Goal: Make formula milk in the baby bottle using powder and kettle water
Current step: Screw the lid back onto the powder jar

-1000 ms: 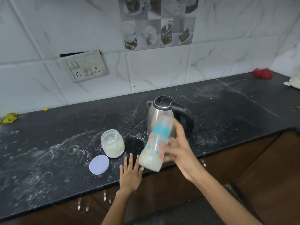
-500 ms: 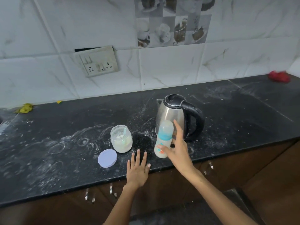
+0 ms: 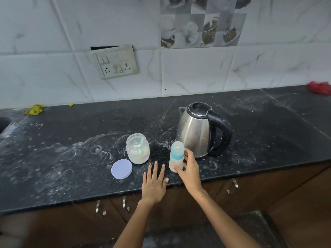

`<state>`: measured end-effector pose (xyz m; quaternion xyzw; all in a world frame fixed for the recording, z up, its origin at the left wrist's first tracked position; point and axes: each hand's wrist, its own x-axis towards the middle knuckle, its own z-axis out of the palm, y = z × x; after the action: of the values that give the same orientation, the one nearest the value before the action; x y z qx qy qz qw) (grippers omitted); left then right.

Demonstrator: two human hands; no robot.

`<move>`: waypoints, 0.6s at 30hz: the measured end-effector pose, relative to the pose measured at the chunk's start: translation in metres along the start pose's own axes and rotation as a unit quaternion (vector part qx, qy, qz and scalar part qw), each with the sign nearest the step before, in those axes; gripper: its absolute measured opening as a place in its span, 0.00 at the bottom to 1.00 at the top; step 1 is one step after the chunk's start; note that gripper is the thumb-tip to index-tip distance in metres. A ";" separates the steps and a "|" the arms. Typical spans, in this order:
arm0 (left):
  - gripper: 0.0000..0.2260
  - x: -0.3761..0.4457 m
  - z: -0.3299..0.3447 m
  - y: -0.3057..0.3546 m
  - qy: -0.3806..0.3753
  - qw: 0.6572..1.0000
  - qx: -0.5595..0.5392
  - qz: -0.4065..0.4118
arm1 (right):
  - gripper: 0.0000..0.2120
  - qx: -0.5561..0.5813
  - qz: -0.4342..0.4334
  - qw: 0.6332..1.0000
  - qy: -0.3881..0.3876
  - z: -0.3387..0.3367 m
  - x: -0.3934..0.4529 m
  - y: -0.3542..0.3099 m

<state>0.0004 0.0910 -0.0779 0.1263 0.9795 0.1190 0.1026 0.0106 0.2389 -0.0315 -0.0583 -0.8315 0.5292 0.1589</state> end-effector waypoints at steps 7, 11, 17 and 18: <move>0.26 -0.024 -0.023 -0.015 0.085 0.988 -0.119 0.058 | 0.22 -0.078 -0.086 0.991 0.074 0.007 -0.058 -0.002; 0.22 -0.045 -0.045 -0.042 0.208 0.970 -0.122 0.010 | 0.19 -0.066 -0.108 0.992 0.017 0.033 -0.057 -0.020; 0.32 -0.043 -0.066 -0.095 0.213 0.967 -0.088 -0.113 | 0.16 -0.053 -0.122 0.990 -0.048 0.070 -0.041 -0.041; 0.36 -0.039 -0.068 -0.101 0.197 0.969 -0.082 -0.123 | 0.15 -0.054 -0.123 0.990 -0.053 0.075 -0.039 -0.043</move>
<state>-0.0009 -0.0289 -0.0329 -0.0297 0.9753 0.2076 -0.0690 0.0258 0.1453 -0.0301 0.0642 -0.8668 0.4628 0.1746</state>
